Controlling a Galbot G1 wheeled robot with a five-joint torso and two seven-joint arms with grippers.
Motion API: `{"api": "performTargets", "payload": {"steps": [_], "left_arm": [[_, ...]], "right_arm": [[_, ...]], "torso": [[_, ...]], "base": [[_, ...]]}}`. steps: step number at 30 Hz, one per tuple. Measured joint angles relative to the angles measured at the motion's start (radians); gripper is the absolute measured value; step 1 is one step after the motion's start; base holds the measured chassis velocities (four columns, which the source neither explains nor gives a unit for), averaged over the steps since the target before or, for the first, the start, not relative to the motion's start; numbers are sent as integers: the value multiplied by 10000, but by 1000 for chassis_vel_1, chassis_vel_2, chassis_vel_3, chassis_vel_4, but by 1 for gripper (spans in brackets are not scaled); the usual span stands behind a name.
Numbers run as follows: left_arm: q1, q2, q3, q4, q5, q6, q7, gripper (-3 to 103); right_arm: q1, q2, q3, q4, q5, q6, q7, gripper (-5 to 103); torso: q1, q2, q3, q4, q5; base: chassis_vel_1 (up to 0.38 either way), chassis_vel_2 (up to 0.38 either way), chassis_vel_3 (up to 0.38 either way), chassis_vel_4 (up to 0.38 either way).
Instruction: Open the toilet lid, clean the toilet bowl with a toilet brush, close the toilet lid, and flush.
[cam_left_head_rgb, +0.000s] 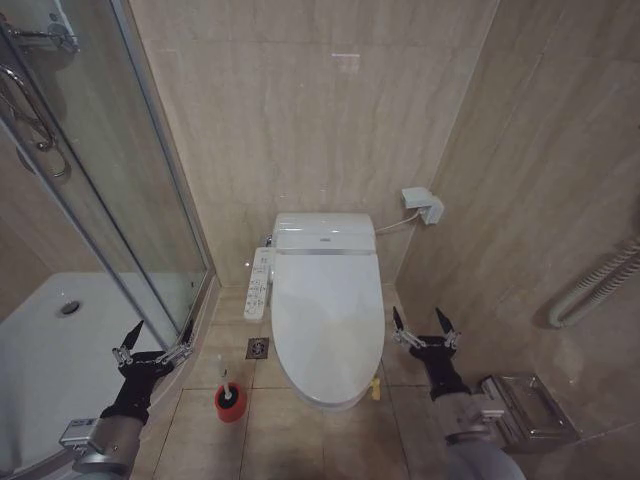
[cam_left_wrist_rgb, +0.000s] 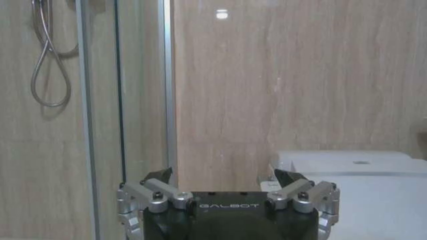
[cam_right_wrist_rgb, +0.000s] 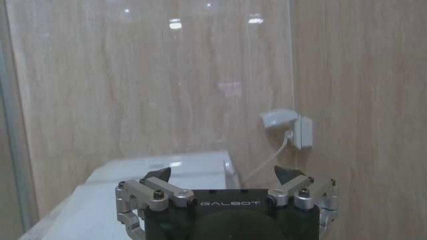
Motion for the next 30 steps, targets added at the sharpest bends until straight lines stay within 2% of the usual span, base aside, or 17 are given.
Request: {"api": "performTargets", "payload": {"steps": [6,12,20,30], "left_arm": [[3,0,0,0,0,0,0,100],[0,0,0,0,0,0,0,100],[0,0,0,0,0,0,0,100],[0,0,0,0,0,0,0,100]], "right_arm": [[-1040,347,-276,-300,-649,608,-51,100],[-1707,790,-352,-1731,-1438,1718,-286,100],[-1209,765,-370,-3949,-1591,2441,-295,100],[-241,773,-714,-5840,-1599,2724,-458,100]], "torso": [[-5,3,-2,-3,0],[0,1,0,0,-1],[0,1,0,-1,1],[1,-1,1,-1,0]], "base": [[0,0,0,0],[0,0,0,0],[0,0,0,0],[0,0,0,0]]}}
